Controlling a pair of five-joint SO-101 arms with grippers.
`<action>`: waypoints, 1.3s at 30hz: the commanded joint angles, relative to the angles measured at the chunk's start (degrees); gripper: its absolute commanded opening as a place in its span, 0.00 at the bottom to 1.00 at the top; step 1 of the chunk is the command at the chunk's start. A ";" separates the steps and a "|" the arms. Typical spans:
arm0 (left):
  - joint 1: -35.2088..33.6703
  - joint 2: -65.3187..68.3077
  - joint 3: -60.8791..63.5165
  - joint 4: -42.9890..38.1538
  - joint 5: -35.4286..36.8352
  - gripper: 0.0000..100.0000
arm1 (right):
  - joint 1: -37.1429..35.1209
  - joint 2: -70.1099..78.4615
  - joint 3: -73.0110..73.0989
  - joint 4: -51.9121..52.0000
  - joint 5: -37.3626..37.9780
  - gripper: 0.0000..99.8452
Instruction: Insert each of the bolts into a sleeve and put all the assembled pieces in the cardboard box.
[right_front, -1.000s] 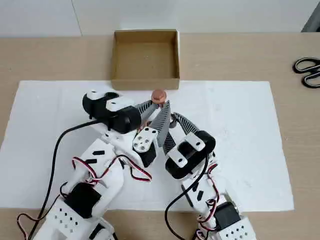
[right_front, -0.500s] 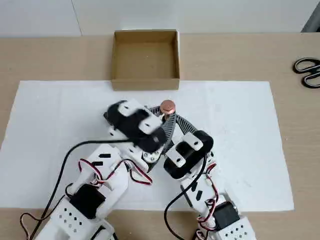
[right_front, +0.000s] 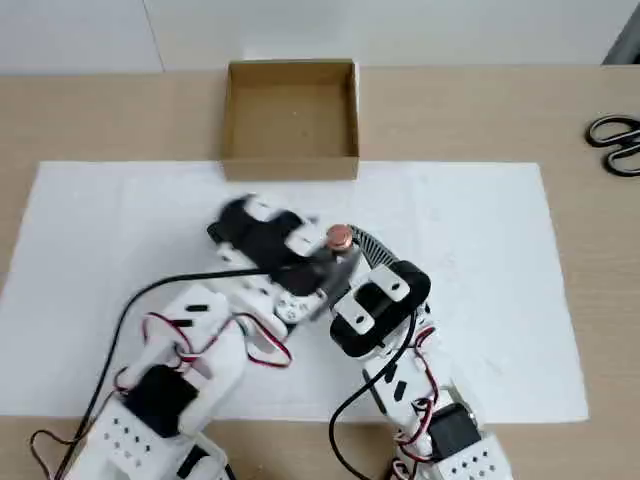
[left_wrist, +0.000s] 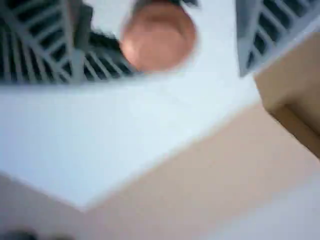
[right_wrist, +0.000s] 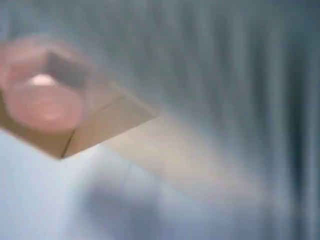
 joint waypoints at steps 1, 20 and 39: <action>-4.04 -0.26 -9.10 -2.73 -0.18 0.20 | 0.48 0.04 0.35 -1.01 0.35 0.00; -26.81 -22.33 16.22 -7.03 1.49 0.01 | 10.95 60.79 -54.86 14.90 -0.62 0.00; -38.42 -22.77 16.04 -3.43 10.37 0.01 | 9.89 158.02 -156.92 30.64 -0.35 0.01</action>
